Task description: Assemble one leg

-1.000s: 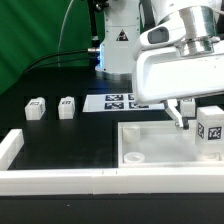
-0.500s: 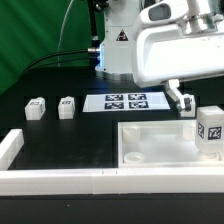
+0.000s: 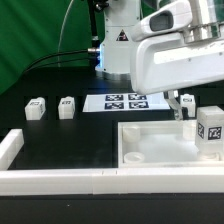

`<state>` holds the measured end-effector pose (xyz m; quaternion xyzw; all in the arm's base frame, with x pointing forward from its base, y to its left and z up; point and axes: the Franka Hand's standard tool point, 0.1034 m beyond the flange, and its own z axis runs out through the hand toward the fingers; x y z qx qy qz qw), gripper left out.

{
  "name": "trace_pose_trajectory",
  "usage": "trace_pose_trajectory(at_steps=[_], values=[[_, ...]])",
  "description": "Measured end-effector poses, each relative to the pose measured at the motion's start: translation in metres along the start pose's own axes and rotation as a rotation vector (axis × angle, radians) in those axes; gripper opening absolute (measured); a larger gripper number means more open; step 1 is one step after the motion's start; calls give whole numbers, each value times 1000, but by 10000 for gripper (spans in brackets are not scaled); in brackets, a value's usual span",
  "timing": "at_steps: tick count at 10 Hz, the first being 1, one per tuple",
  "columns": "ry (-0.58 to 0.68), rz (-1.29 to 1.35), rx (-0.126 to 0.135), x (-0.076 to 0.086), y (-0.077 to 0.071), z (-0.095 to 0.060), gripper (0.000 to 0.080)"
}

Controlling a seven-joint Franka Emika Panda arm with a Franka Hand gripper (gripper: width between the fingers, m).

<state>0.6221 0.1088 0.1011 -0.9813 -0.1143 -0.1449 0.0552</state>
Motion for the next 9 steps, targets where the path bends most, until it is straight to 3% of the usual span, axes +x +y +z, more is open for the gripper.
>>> trace_pose_trajectory(at_steps=[1, 3, 9], values=[[-143, 3, 27, -8, -1, 1, 649], [-292, 23, 61, -1, -3, -4, 649], [-244, 29, 51, 0, 1, 11, 649]])
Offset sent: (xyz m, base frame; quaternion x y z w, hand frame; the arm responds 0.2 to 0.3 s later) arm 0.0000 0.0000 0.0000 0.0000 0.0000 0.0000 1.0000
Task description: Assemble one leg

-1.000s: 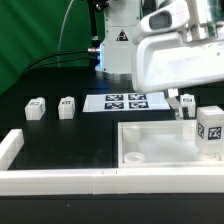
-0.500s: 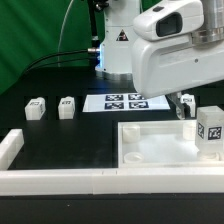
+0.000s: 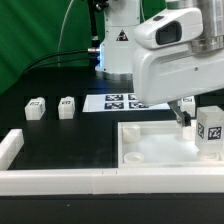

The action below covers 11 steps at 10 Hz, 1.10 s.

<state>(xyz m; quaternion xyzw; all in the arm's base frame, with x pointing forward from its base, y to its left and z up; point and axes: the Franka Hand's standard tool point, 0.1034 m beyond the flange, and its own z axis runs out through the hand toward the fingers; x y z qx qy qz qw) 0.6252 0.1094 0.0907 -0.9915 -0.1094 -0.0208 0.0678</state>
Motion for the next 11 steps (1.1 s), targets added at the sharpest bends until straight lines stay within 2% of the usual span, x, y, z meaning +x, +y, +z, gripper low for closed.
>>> trace_pose_trajectory(at_steps=[1, 2, 3, 5, 9, 11], values=[[0, -3, 0, 0, 1, 0, 649], [0, -5, 1, 0, -1, 0, 556], [-1, -6, 1, 0, -1, 0, 556], [0, -5, 1, 0, -1, 0, 290], [0, 34, 2, 0, -1, 0, 290], [0, 203, 3, 0, 0, 0, 290]])
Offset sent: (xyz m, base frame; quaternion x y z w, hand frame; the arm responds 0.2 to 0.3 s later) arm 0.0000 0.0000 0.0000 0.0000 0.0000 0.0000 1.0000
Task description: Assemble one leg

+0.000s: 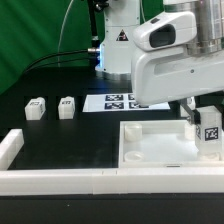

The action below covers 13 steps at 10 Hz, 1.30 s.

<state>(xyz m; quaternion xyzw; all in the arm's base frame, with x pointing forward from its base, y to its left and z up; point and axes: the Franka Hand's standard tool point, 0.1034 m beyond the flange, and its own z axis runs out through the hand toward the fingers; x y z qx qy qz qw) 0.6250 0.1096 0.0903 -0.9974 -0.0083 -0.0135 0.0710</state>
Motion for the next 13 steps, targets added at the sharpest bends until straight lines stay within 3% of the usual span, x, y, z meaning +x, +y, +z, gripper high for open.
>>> trace_pose_trajectory(at_steps=[4, 8, 11, 13], values=[[2, 468, -2, 0, 4, 1, 291], [17, 994, -27, -1, 7, 1, 291], [25, 1218, -33, -1, 8, 1, 292], [24, 1202, -33, -1, 7, 2, 293]])
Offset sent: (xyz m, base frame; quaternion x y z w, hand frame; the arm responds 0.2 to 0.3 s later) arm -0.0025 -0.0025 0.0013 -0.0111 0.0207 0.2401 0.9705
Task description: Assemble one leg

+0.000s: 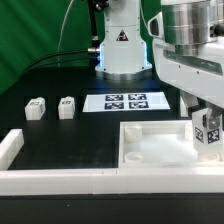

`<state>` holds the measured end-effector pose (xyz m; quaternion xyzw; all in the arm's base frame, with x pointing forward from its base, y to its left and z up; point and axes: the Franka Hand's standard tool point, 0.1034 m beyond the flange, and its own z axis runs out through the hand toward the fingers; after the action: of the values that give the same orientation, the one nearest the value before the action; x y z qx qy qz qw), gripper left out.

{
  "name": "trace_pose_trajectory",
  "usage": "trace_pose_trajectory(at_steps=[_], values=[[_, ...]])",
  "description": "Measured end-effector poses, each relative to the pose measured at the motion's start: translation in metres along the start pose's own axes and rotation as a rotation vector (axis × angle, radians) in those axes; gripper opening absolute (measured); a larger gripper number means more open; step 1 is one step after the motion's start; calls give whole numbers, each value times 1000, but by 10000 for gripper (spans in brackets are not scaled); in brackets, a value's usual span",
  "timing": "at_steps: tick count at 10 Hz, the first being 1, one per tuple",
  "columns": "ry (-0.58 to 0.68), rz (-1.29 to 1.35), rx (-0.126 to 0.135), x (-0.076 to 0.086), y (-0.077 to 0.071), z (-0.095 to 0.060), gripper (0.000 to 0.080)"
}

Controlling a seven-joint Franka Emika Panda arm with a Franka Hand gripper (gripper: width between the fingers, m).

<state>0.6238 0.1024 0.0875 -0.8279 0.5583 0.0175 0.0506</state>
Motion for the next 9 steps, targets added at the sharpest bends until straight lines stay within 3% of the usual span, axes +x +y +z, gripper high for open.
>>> trace_pose_trajectory(at_steps=[2, 3, 9], values=[[0, -84, 0, 0, 0, 0, 603], [0, -135, 0, 0, 0, 0, 635], [-5, -907, -4, -5, -2, 0, 649]])
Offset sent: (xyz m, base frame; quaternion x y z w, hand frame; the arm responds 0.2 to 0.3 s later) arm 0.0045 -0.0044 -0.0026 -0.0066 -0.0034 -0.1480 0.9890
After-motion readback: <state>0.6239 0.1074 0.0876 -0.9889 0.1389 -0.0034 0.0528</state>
